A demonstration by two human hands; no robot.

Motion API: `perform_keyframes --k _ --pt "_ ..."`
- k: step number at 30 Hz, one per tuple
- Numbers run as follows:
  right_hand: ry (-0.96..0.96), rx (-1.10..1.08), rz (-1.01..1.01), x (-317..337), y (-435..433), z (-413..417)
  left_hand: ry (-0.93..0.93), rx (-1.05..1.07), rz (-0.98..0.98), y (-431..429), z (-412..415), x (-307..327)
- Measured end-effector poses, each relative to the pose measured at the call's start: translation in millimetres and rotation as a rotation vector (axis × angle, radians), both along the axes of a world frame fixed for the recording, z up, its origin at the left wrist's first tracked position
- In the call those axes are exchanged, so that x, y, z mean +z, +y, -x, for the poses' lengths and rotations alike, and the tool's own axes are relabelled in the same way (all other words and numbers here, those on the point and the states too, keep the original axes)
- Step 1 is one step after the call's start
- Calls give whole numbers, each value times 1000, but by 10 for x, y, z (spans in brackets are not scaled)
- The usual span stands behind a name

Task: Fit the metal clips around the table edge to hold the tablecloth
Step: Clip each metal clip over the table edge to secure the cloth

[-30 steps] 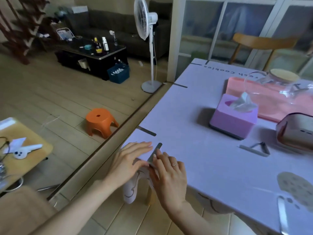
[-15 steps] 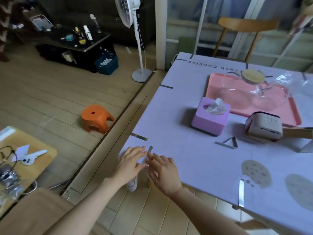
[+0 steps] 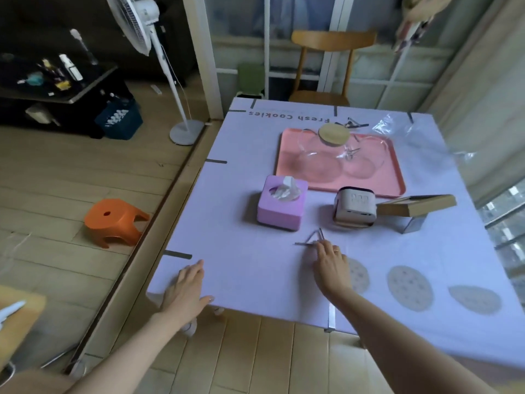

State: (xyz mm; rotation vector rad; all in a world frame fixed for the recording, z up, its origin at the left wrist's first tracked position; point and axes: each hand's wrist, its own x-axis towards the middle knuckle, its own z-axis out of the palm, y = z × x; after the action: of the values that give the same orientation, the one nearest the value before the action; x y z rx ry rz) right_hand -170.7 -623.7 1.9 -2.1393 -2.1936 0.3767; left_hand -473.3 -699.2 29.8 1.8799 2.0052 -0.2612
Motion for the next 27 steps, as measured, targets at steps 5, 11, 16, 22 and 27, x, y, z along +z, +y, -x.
perform_keyframes --k 5,11,16,22,27 --pt "25 82 27 110 -153 -467 -31 -2 -116 -134 -736 -83" --pt "77 139 21 326 -366 -1288 -193 -258 -157 -244 -1968 -291" --pt "308 14 76 467 -572 -2013 -80 -365 -61 -119 -3001 -177" --pt "634 -242 132 441 -900 -2687 -16 -295 -149 244 -3804 -240" --pt "757 -410 105 367 -1225 -3077 15 -298 -153 327 -4255 -401"
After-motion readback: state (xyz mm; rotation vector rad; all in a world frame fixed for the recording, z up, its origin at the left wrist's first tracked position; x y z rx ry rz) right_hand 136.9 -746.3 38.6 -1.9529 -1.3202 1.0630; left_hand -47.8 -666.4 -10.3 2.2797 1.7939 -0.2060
